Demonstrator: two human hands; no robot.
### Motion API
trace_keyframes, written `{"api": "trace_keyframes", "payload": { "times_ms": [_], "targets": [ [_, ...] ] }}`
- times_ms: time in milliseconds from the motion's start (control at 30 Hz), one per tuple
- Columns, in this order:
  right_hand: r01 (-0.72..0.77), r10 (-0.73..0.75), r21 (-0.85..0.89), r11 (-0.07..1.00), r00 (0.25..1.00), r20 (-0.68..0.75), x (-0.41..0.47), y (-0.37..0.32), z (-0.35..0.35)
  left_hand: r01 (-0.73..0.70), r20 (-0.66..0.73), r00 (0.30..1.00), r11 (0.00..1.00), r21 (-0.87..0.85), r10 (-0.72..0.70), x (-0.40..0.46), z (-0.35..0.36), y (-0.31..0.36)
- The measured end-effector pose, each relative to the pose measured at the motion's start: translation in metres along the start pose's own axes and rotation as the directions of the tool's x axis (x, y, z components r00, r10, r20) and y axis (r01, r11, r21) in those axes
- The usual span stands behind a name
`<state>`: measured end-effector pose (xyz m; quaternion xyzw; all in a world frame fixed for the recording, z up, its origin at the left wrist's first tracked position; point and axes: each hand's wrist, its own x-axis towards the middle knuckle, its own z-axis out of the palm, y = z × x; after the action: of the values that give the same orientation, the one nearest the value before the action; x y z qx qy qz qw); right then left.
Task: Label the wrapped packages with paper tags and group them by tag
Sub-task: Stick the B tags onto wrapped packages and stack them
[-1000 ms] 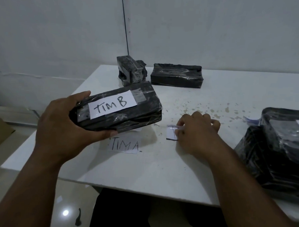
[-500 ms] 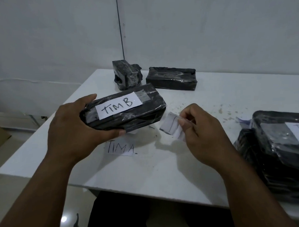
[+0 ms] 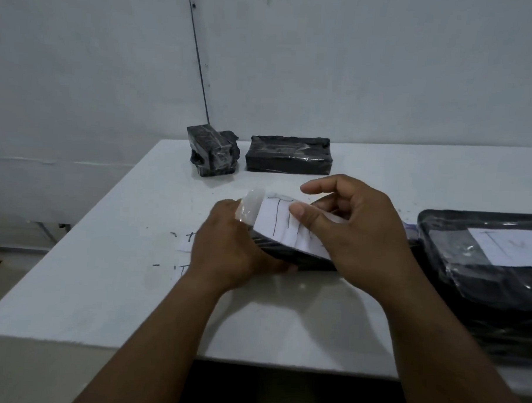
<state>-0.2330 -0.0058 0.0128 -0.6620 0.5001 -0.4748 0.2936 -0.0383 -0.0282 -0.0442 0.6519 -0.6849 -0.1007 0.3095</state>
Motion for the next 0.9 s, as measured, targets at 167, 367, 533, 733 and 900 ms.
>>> {"api": "trace_keyframes", "payload": {
  "times_ms": [167, 367, 533, 733, 900],
  "targets": [
    [-0.077, 0.077, -0.007, 0.997, 0.997, 0.019, 0.001, -0.004, -0.005, -0.076, 0.098, 0.992, 0.994, -0.075, 0.083, 0.009, 0.015, 0.011],
    [-0.126, 0.129, -0.064, 0.990, 0.991, 0.038, 0.003, -0.006, -0.004, -0.095, 0.289, 0.953, 0.995, -0.008, 0.093, 0.009, 0.009, 0.014],
    [-0.134, 0.135, -0.014, 0.991, 0.990, 0.037, 0.002, -0.002, -0.005, 0.049, 0.309, 0.950, 0.957, -0.285, 0.043, -0.012, -0.035, -0.004],
    [-0.131, 0.130, 0.021, 0.991, 0.991, 0.041, 0.004, -0.002, 0.003, 0.100, 0.240, 0.968, 0.767, -0.634, 0.072, -0.035, -0.063, 0.011],
    [-0.144, 0.138, 0.177, 0.974, 0.989, 0.049, 0.005, -0.005, 0.008, 0.144, -0.051, 0.970, 0.730, -0.668, -0.238, -0.027, -0.065, 0.016]
  ]
}}
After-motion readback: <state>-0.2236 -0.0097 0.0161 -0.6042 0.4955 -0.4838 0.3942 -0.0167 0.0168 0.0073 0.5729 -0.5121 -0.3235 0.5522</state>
